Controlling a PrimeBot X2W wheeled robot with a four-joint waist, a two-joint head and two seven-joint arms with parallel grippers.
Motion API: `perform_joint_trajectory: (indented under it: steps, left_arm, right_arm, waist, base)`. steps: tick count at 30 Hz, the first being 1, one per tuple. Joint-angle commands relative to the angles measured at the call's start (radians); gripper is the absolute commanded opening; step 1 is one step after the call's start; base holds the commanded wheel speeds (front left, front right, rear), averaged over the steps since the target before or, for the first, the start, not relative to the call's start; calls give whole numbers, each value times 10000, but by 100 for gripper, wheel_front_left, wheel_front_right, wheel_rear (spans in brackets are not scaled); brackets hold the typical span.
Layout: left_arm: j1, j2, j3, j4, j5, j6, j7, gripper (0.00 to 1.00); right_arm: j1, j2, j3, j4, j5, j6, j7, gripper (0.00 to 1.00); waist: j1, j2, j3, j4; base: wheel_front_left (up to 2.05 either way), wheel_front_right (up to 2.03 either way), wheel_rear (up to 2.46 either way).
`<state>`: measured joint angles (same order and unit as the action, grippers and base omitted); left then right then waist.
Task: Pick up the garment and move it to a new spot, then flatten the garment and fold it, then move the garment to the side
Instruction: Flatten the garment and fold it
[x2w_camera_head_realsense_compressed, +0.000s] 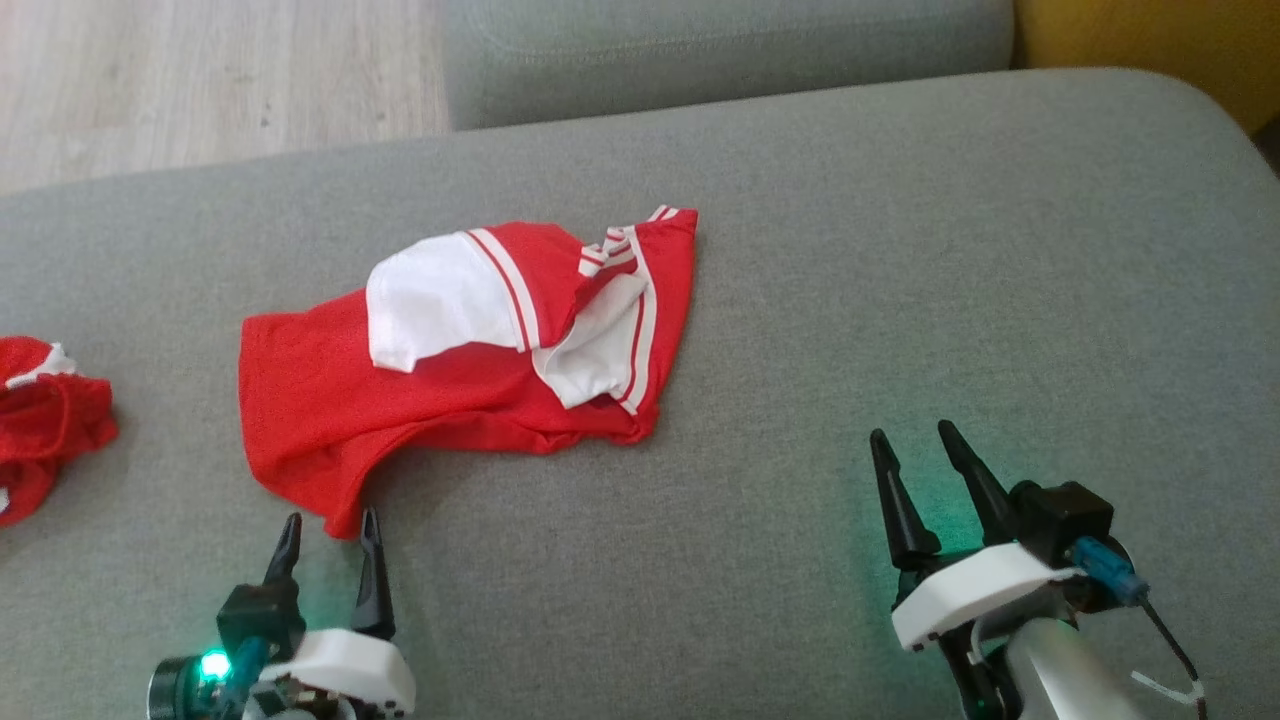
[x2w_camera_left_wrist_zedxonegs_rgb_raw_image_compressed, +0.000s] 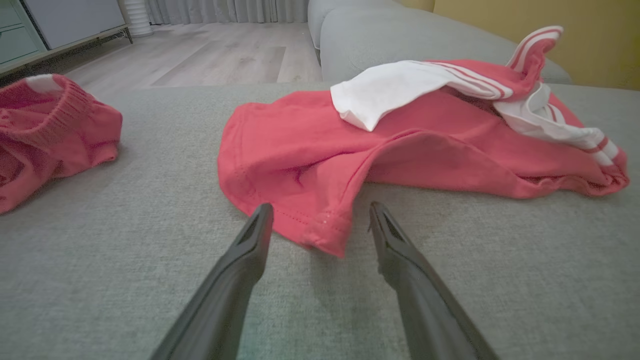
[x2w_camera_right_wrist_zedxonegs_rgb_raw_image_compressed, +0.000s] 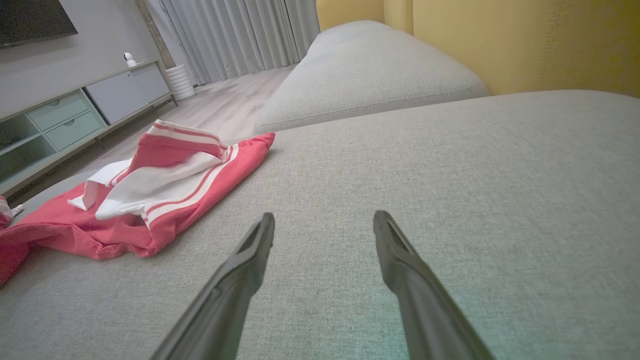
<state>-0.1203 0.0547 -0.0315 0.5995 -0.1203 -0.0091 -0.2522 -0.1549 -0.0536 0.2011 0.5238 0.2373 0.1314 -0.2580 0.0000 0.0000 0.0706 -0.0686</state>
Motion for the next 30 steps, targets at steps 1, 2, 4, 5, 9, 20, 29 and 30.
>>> perform_joint_trajectory:
  steps: [1, 2, 4, 5, 9, 20, 29, 30]
  left_arm:
    - [-539, 61, 288, -195, 76, 40, -95, 100]
    - [-581, 54, 284, -136, 105, 37, -95, 100]
    - [-670, 40, 285, -104, 150, 39, -95, 100]
    - [-701, 32, 286, -100, 170, 49, -95, 100]
    - [-840, 14, 272, 70, 271, 32, -95, 20]
    - [-672, 232, 124, -502, 1048, 644, -95, 0]
    - [-214, 223, 212, -319, 944, 1143, -95, 100]
    - [-203, 187, 164, -298, 914, 1135, -95, 100]
  right_arm:
    - [-407, 33, 254, -262, -53, -7, -38, 100]
    - [-437, 33, 252, -260, -70, -7, -38, 100]
    - [-491, 33, 234, -271, -94, -7, -38, 100]
    - [-512, 33, 222, -275, -110, -7, -38, 100]
    - [-598, 33, 174, -294, -159, -7, -38, 100]
    - [-430, 30, -206, -277, -116, -7, -38, 100]
    - [-621, 32, 385, -285, 142, -7, -38, 100]
    - [-694, 32, 479, -302, 132, -7, -38, 100]
  waist:
    - [0, 0, 157, -4]
    - [0, 0, 217, -12]
    - [0, 0, 325, -21]
    - [0, 0, 376, -27]
    - [0, 0, 564, -19]
    - [0, 0, 442, 762]
    - [0, 0, 413, 1437]
    - [0, 0, 436, 1524]
  base:
    - [0, 0, 0]
    - [0, 0, 0]
    - [0, 0, 0]
    - [0, 0, 0]
    - [0, 0, 0]
    - [0, 0, 0]
    - [0, 0, 0]
    - [0, 0, 0]
